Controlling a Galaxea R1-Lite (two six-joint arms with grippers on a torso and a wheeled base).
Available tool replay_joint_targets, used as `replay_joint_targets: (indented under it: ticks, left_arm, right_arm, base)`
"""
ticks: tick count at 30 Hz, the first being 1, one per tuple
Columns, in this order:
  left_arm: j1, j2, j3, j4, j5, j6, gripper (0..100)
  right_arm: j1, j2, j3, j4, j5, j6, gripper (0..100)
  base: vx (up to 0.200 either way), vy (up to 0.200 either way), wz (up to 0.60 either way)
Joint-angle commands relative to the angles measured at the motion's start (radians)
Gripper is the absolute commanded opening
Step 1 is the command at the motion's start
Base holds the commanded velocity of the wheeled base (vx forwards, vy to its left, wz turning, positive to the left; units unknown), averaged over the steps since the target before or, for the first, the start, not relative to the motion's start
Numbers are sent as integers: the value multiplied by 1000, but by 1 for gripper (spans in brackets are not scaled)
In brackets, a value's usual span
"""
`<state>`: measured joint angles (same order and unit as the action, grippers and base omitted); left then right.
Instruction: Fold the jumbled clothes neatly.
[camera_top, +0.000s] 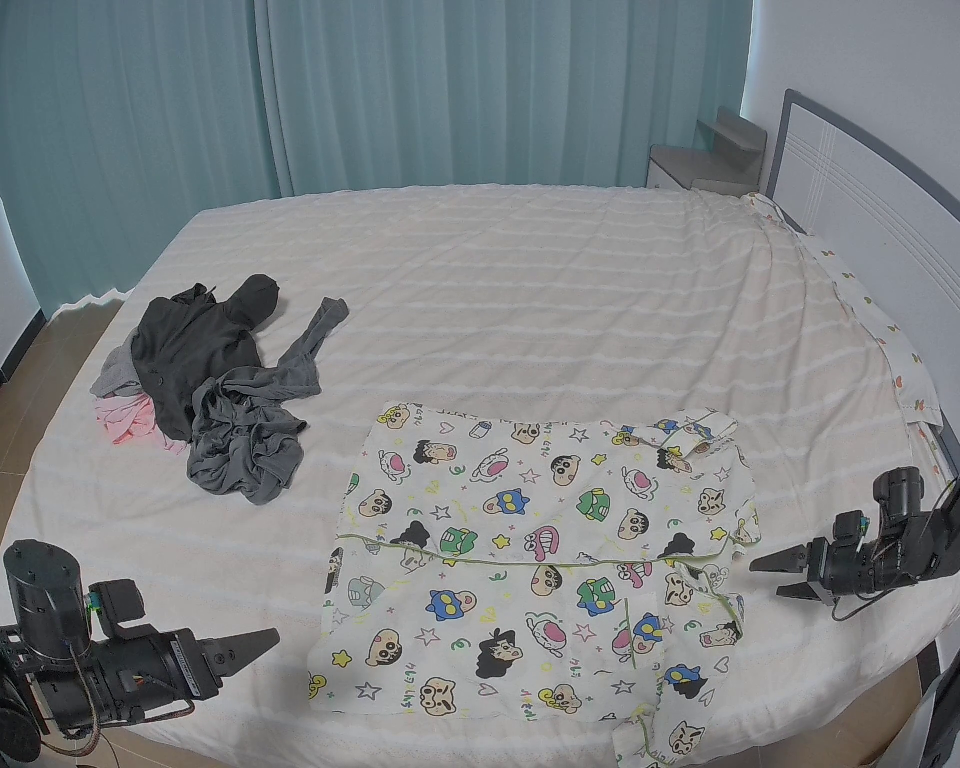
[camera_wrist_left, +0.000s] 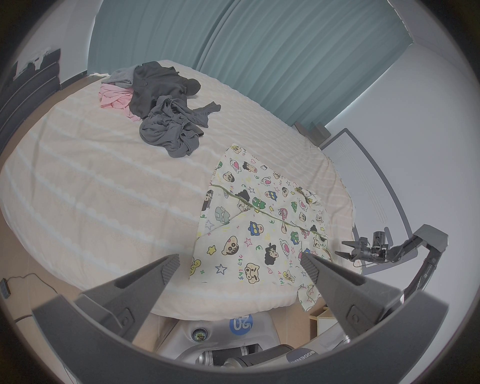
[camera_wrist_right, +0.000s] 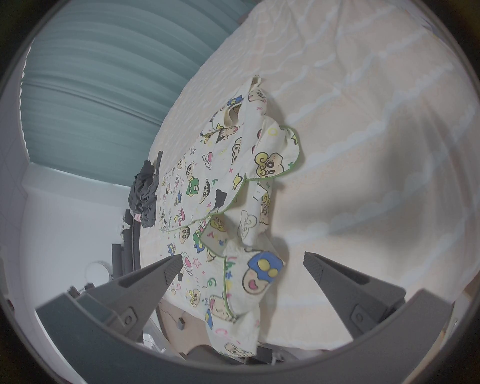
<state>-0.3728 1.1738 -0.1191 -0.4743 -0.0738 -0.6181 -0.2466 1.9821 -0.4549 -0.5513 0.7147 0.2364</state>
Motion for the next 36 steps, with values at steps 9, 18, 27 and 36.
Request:
replay_joint_targets:
  ticks: [9, 18, 27, 36]
  left_arm:
    - [-2, 1, 9, 2, -3, -8, 100]
    - [-2, 1, 9, 0, -3, -8, 100]
    - [-2, 3, 9, 0, -3, -8, 100]
    - [-2, 3, 9, 0, -3, -8, 100]
  right_arm:
    - [112, 216, -67, -196, -106, 146, 100]
    - [162, 250, -71, -265, -156, 193, 100]
    - [168, 261, -76, -302, -184, 235, 100]
    - [181, 276, -73, -332, -207, 235, 0]
  base:
    - [0, 0, 0]
    - [0, 0, 0]
    - [0, 0, 0]
    - [0, 0, 0]
